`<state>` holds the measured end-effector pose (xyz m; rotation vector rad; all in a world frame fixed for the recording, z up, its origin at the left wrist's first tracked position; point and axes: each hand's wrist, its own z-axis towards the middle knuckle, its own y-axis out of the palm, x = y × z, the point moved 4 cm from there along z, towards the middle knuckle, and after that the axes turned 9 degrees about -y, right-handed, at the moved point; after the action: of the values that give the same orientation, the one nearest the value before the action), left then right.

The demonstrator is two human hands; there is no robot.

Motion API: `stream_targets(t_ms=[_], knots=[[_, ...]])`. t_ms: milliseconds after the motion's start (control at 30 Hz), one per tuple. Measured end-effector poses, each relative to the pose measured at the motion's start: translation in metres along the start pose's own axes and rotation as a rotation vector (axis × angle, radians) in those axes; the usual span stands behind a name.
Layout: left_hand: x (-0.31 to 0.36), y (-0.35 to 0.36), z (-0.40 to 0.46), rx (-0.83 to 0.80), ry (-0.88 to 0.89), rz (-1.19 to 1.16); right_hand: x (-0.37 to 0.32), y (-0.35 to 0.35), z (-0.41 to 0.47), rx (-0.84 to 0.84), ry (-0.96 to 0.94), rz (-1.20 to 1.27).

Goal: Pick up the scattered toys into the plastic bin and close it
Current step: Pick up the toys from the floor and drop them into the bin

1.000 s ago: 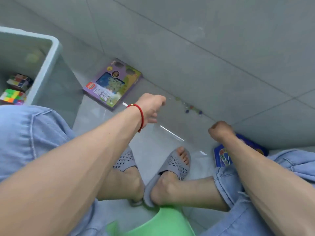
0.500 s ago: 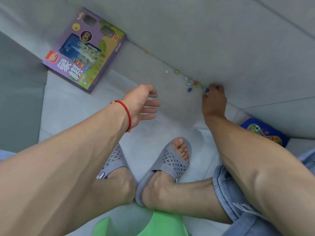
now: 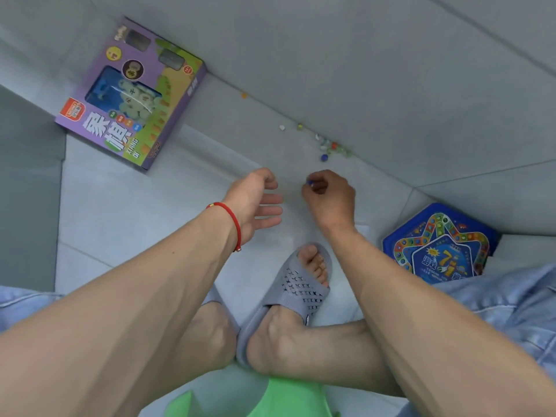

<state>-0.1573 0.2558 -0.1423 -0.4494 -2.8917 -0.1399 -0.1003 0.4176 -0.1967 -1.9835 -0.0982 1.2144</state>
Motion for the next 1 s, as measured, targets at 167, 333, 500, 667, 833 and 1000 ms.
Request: stream_targets(t_ms=[167,333,500,667,833,1000], knots=[[-0.013,-0.003,0.008,-0.062,-0.059,-0.312,-0.044,0.008,-0.029,-0.171,-0.182,0.137],[-0.018,-0.023,0.006,-0.012,-0.053,-0.318,-0.002,-0.024,0.038,0.085,-0.13,-0.392],[-0.029,-0.034,0.006,0.002,-0.058,-0.323,0.026,-0.022,0.078,0.032,-0.246,-0.732],[-0.048,-0.039,0.011,0.03,-0.103,-0.267,0.035,-0.011,0.091,0.053,-0.315,-0.721],[-0.051,-0.034,0.011,0.013,-0.107,-0.272,0.046,-0.009,0.089,0.013,-0.259,-0.701],[-0.038,-0.028,0.01,-0.059,-0.068,-0.354,0.062,-0.019,0.07,0.062,0.061,-0.468]])
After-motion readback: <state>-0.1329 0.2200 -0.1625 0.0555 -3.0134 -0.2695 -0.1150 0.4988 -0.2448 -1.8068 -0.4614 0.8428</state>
